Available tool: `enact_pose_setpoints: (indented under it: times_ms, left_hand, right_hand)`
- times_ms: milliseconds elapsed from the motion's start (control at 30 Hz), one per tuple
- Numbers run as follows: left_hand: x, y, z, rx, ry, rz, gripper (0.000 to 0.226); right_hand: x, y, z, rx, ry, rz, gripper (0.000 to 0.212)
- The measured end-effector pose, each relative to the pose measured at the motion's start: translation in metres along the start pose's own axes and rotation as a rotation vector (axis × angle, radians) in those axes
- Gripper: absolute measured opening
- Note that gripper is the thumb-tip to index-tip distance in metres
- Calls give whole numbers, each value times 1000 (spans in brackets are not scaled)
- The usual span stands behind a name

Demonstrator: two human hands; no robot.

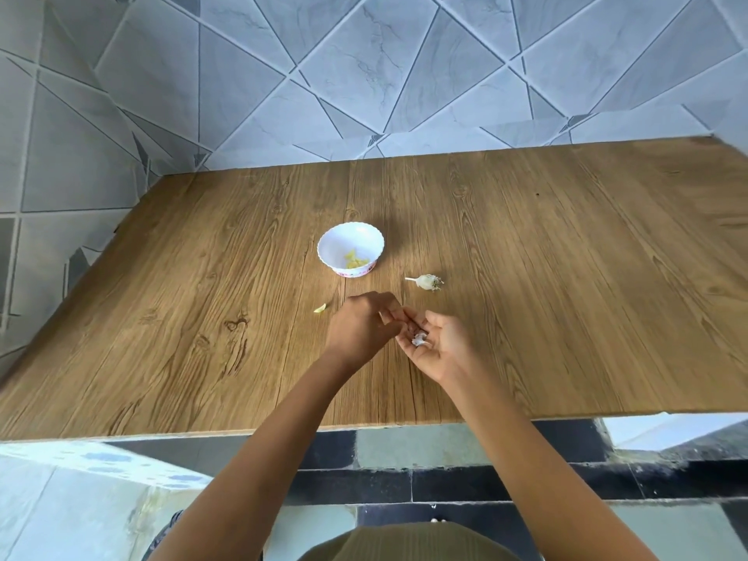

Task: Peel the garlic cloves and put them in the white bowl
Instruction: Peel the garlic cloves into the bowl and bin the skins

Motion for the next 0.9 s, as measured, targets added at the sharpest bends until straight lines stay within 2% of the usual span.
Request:
enact_pose_setpoints:
  times_ms: [133, 267, 400, 567, 733, 900]
  left_hand:
    - [-17, 3, -9, 48, 215, -93, 12]
    - [-26, 11, -11, 78, 257, -110, 15]
    - [-20, 6, 3, 73, 180, -61, 14]
    - [20, -16, 36, -47, 54, 35, 14]
    - [45, -33, 71, -165, -133, 78, 19]
    - [55, -38, 90, -209, -411, 114, 19]
  right_hand:
    - [-1, 0, 1, -15, -13, -27, 32]
    - [-1, 4, -2, -2, -13, -65, 34]
    - [-23, 13, -18, 43, -75, -139, 35]
    - [-62, 26, -44, 70, -154, -220, 36]
    - [-86, 36, -69, 101, -219, -272, 35]
    - [-93, 37, -75, 89, -233, -269, 35]
Point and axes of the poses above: each hand's wrist, its own y-axis away from the middle knuckle, its own z-axis out of the palm, x = y × z, the point moved 10 cm from there along -y, towards the middle knuckle, and after that the axes turned 4 degrees about -y, right-handed, at the moved point
